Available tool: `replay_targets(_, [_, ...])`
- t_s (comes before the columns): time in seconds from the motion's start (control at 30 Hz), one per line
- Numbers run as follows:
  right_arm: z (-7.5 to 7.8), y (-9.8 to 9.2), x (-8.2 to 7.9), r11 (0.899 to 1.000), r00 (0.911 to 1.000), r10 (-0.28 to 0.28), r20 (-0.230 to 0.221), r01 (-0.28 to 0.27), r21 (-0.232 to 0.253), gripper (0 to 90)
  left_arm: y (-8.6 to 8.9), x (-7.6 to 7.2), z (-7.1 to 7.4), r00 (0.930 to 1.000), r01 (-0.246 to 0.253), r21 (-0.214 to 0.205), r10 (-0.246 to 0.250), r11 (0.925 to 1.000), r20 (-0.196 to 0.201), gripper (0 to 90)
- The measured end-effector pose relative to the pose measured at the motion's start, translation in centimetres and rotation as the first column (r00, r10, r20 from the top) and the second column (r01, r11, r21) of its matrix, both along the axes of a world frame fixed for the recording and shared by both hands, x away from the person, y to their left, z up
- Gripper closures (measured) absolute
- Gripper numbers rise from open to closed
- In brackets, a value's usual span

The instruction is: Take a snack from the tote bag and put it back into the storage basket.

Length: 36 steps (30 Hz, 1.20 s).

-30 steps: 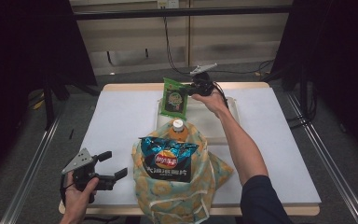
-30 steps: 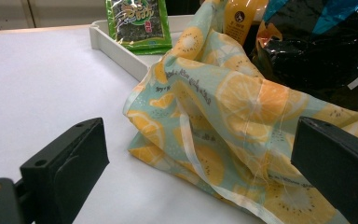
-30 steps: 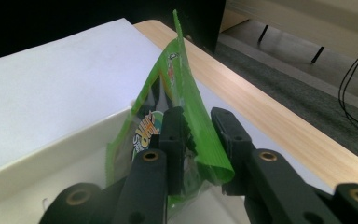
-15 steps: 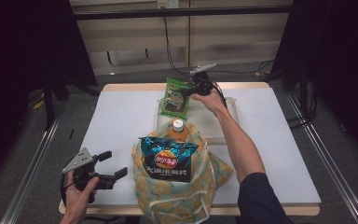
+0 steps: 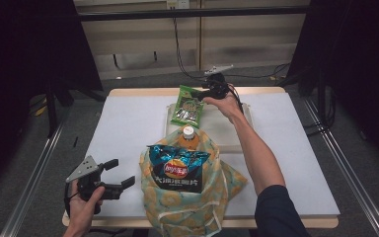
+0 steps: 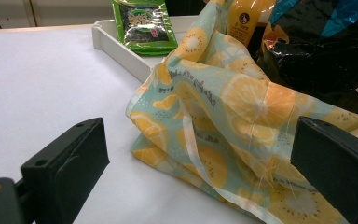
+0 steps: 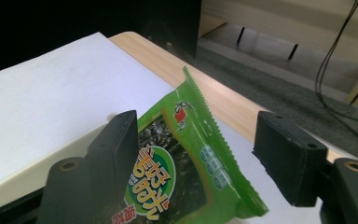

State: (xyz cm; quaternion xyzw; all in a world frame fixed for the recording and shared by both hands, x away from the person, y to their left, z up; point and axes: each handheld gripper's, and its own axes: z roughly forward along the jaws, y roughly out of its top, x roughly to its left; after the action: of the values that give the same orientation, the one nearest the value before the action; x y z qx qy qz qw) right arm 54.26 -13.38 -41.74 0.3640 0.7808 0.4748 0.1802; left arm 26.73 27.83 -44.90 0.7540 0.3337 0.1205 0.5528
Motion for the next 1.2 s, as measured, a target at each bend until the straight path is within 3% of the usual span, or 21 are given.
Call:
replay_targets(0.17, [0.4, -0.5, -1.2, 1.000, 0.9997, 0.022, 0.010, -0.022, 0.008, 34.5, 0.0, 0.0, 0.0, 0.9999, 0.010, 0.006, -0.010, 0.9999, 0.001, 3.5])
replay_targets(0.23, [0.6, -0.7, -1.8, 0.999, 0.9993, 0.033, 0.019, -0.034, 0.005, 43.2, 0.0, -0.1, 0.0, 1.0000, 0.009, 0.006, -0.009, 0.9999, 0.001, 3.5])
replay_targets(0.3, [0.8, -0.8, -2.7, 0.998, 0.9980, 0.054, 0.033, -0.055, 0.035, 56.4, 0.0, -0.1, 0.0, 1.0000, 0.006, 0.007, -0.006, 1.0000, 0.003, 3.4])
replay_targets(0.47, [0.1, -0.6, -4.0, 0.992, 0.9925, 0.121, -0.021, -0.120, 0.039, 78.2, -0.1, -0.2, 0.2, 0.9999, 0.000, -0.009, 0.000, 1.0000, 0.011, 3.5])
replay_targets(0.57, [-0.5, -0.2, -4.5, 0.985, 0.9848, 0.167, -0.047, -0.165, 0.048, 89.8, 0.1, -0.3, 0.2, 0.9999, 0.000, -0.008, 0.000, 1.0000, 0.016, 3.5])
replay_targets(0.8, [-1.7, 0.4, -5.7, 0.973, 0.9674, 0.228, -0.109, -0.222, 0.068, 90.0, -0.2, -0.4, 0.5, 0.9994, 0.017, -0.007, -0.017, 0.9998, 0.030, 3.4])
replay_targets(1.03, [-3.3, 1.0, -6.4, 0.963, 0.9490, 0.268, -0.166, -0.266, 0.034, 90.0, -0.3, -0.4, 0.5, 0.9995, 0.010, -0.002, -0.010, 0.9999, 0.030, 3.4])
replay_targets(1.13, [-3.9, 1.5, -6.5, 0.955, 0.9364, 0.293, -0.194, -0.295, 0.016, 90.0, -0.2, -0.5, 0.5, 0.9994, 0.010, 0.007, -0.010, 0.9999, 0.033, 3.4])
replay_targets(1.2, [-4.5, 1.6, -6.3, 0.956, 0.9356, 0.288, -0.205, -0.294, 0.000, 90.0, -0.2, -0.4, 0.5, 0.9990, 0.026, -0.002, -0.026, 0.9997, 0.035, 3.4])
